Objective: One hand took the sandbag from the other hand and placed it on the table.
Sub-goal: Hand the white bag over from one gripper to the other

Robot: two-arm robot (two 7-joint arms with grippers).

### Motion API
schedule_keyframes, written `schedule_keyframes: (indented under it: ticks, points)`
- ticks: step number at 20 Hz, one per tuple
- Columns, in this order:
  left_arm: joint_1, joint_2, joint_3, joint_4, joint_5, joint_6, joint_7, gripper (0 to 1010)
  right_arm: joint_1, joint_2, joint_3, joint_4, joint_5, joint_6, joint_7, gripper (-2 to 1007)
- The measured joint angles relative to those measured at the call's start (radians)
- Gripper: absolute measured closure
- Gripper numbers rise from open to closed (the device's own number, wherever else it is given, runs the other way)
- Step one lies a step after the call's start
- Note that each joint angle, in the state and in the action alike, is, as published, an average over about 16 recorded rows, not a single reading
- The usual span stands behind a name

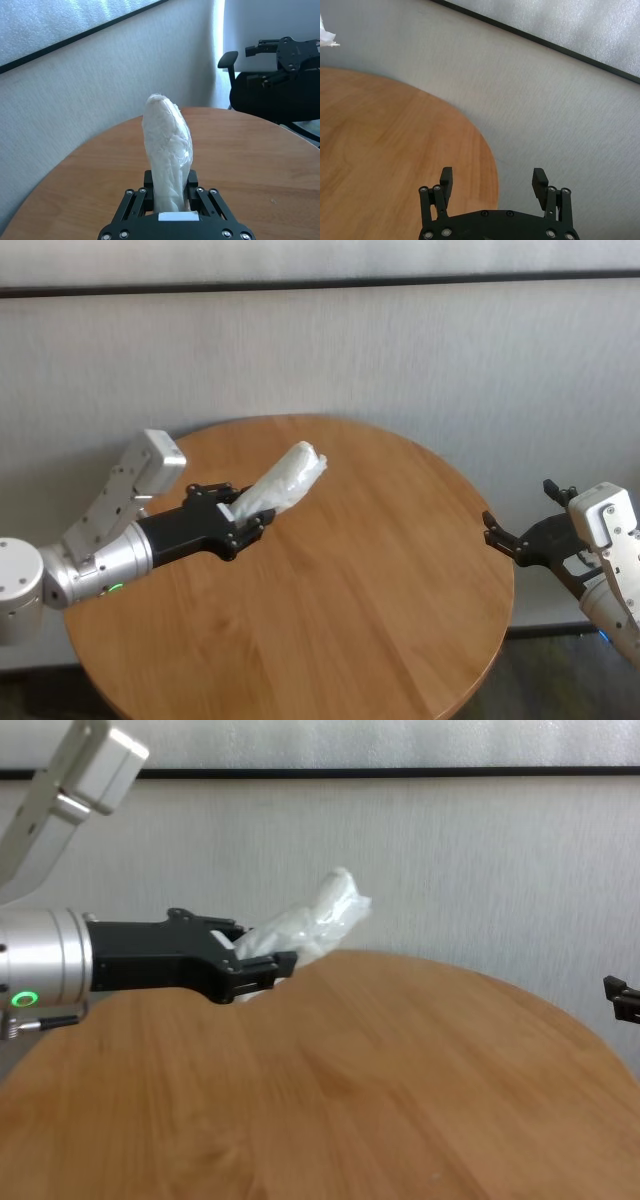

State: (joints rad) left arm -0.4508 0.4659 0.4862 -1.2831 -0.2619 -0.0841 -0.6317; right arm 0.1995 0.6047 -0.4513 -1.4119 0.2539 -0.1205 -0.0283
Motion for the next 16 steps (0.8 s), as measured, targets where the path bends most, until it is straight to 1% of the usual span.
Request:
schedule_keyframes:
  ticks: [4, 9, 13, 16]
  points:
    - [-0.017, -0.009, 0.013, 0.007, 0.004, 0.005, -0.006, 606, 0.0, 0.0, 0.0, 0.0, 0.0, 0.0, 0.0, 4]
    - [-0.027, -0.011, 0.024, 0.008, 0.007, 0.012, -0.011, 606, 0.0, -0.001, 0.001, -0.002, 0.002, -0.002, 0.006, 4]
    - [-0.03, -0.01, 0.026, 0.007, 0.009, 0.015, -0.011, 606, -0.001, -0.003, 0.004, -0.018, 0.02, -0.012, 0.036, 4]
    - [-0.03, -0.009, 0.026, 0.006, 0.008, 0.017, -0.011, 606, -0.005, -0.006, 0.01, -0.039, 0.049, -0.021, 0.075, 4]
